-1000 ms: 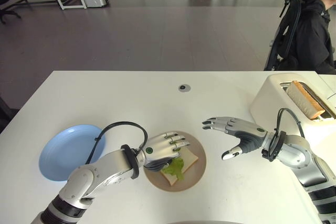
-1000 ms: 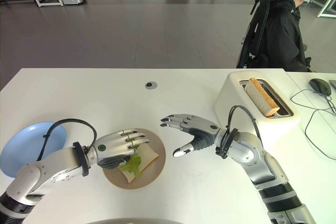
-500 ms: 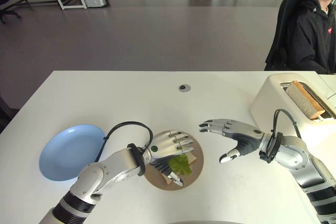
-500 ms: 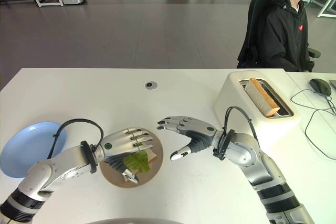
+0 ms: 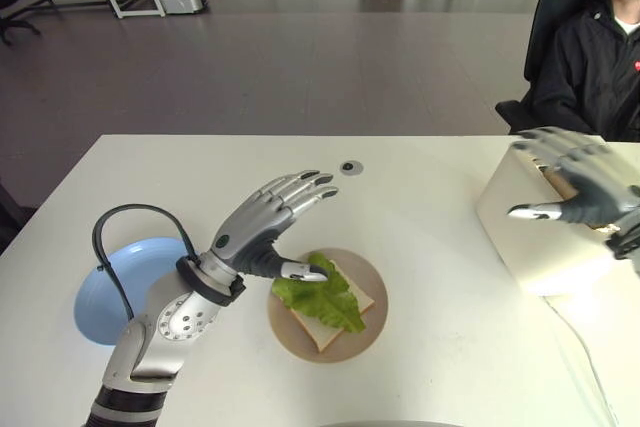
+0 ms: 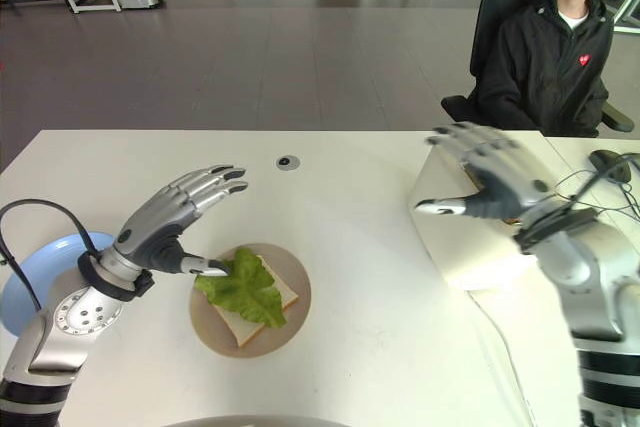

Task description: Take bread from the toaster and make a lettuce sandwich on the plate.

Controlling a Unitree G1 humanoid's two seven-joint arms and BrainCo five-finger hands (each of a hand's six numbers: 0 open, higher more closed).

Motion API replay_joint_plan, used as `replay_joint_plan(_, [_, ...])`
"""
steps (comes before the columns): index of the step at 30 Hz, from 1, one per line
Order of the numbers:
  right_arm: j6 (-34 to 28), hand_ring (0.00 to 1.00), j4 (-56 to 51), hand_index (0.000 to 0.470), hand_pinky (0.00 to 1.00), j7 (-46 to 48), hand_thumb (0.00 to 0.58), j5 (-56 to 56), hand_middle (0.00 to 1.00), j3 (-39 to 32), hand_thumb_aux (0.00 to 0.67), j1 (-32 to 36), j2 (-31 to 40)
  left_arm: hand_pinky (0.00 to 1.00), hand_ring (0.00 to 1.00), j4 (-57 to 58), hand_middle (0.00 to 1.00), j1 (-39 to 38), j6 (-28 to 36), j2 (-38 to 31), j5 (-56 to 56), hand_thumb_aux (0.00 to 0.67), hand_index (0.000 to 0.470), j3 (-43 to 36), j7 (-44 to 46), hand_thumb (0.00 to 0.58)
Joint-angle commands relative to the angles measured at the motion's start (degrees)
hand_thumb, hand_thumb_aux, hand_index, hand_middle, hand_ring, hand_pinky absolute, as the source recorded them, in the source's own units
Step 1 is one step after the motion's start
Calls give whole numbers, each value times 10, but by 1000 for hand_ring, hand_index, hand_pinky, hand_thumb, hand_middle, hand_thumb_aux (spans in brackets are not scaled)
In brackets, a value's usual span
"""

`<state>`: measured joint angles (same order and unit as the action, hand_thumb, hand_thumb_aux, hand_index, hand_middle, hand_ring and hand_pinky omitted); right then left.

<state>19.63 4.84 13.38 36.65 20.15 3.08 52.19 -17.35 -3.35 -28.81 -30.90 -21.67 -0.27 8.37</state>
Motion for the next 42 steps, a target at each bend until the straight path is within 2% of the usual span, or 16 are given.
replay_joint_plan(1, [-28,0,-12,0,0,12,0,0,0,35,0,-50,22,0,0,50,0,2,-24,-3,20,0,0,-9,12,0])
replay_joint_plan(7, [-60,0,-32,0,0,36,0,-15,0,10,0,-62,28,0,0,77,0,10,-39,6,34,0,0,-4,11,0])
replay_joint_plan(8, [-63,0,-33,103,0,41,227,-18,0,6,147,-62,28,0,0,80,0,10,-41,7,38,0,0,-4,11,0])
replay_joint_plan(9, [-66,0,-33,223,0,45,420,-22,0,2,318,-62,27,0,0,82,0,9,-43,8,41,0,0,-3,11,0])
replay_joint_plan(10, [-70,0,-31,288,0,49,493,-27,0,-2,410,-61,25,0,0,83,0,8,-44,8,39,0,0,-2,10,0])
replay_joint_plan(14, [-91,0,-29,326,0,60,526,-42,0,-15,465,-54,23,0,0,77,0,0,-45,8,30,0,0,3,8,0])
replay_joint_plan(16, [-99,0,-31,365,0,65,551,-49,0,-26,520,-50,22,0,0,77,0,-2,-47,7,27,0,0,6,7,0])
replay_joint_plan(18, [-102,0,-28,470,0,63,580,-57,0,-34,670,-43,19,0,0,78,0,-3,-48,7,22,0,0,8,6,0])
replay_joint_plan(23, [-127,0,-25,470,0,51,580,-100,0,-18,670,-13,5,0,0,80,0,-4,-48,7,18,0,0,15,4,0])
replay_joint_plan(29, [-152,0,-3,470,0,57,580,-241,0,105,670,35,9,0,0,83,0,-3,-49,3,34,0,0,40,0,0])
replay_joint_plan(32, [-155,0,60,470,0,106,580,-338,0,128,670,46,9,0,0,85,0,-3,-52,1,42,0,0,51,0,0])
replay_joint_plan(36, [-162,0,162,470,0,187,580,-465,0,50,670,61,-8,0,0,78,0,-9,-65,-13,61,0,0,74,6,0])
replay_joint_plan(39, [-170,0,217,470,0,281,580,-563,0,-55,670,81,-21,0,0,67,0,-25,-101,-40,92,0,0,93,27,0])
replay_joint_plan(42, [-163,0,208,470,0,354,580,-556,0,-174,670,125,-43,0,0,55,0,-46,-126,-66,121,0,0,121,45,0])
